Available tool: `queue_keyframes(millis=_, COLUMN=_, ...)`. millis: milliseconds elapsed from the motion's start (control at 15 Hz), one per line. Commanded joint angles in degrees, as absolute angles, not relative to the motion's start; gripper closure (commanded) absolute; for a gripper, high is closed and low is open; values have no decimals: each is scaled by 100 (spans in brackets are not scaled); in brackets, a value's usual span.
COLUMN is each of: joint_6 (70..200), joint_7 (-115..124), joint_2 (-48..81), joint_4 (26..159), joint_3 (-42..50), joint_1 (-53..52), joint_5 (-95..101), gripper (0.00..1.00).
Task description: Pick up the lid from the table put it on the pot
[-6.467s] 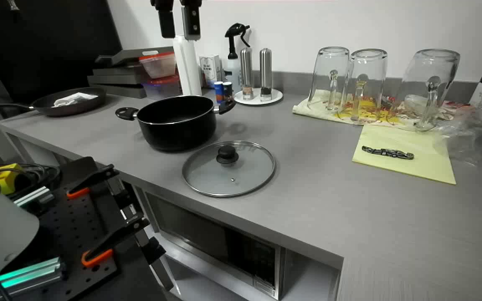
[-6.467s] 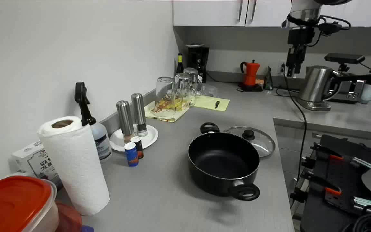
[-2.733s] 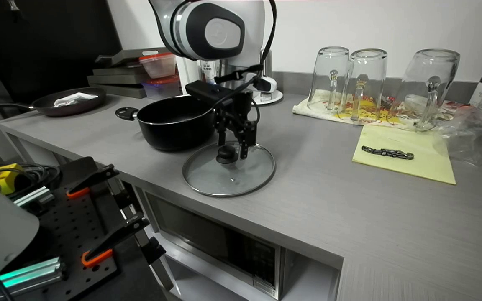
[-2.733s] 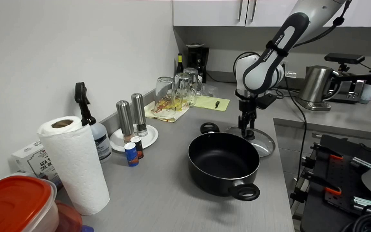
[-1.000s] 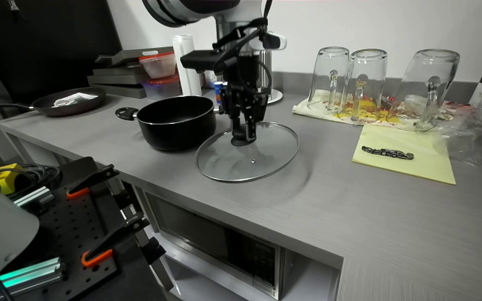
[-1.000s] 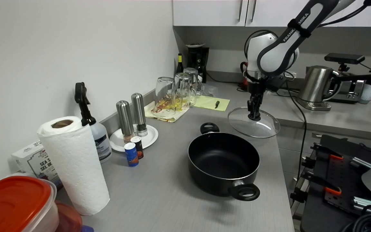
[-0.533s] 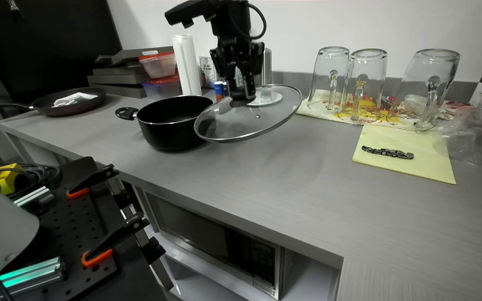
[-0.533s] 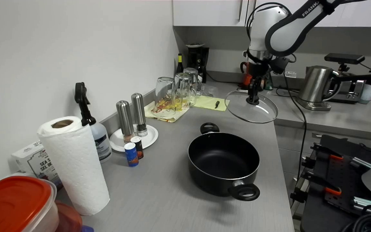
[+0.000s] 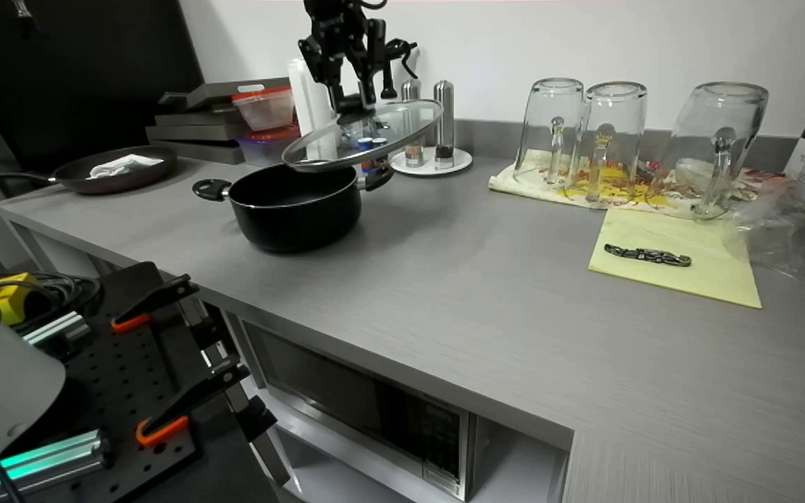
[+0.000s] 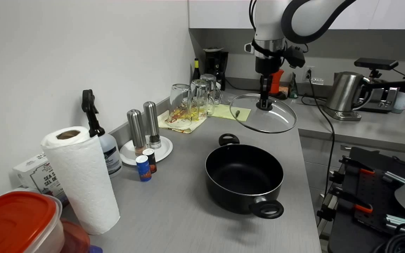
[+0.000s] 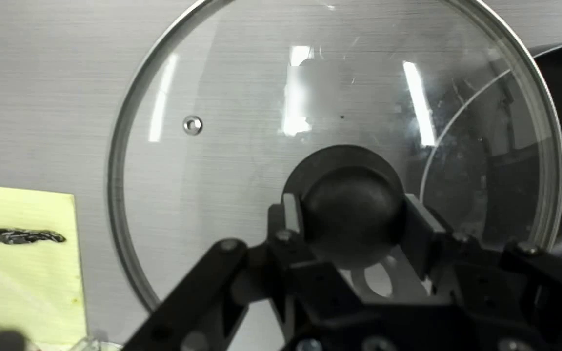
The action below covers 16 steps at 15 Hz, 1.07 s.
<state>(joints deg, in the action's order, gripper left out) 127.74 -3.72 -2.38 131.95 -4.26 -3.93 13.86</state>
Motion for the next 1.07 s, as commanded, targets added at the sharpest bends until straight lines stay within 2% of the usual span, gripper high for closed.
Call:
queue_keyframes(millis=0, joint_6=12167, joint_7=-563, joint_2=117, joint_4=12522, joint_3=-695, joint_1=-657, joint_5=1478, gripper=75)
queue_keyframes(millis=467, joint_6=11851, joint_7=-948, joint_2=1046, joint_4=11811, joint_3=-995, joint_1=-1003, joint_5=1433, gripper=75)
queue_keyframes(millis=1000, joint_6=12092, joint_7=-1182, joint_2=1588, joint_4=11633, joint_3=-1127, joint_1=-1187, joint_5=1469, gripper=75)
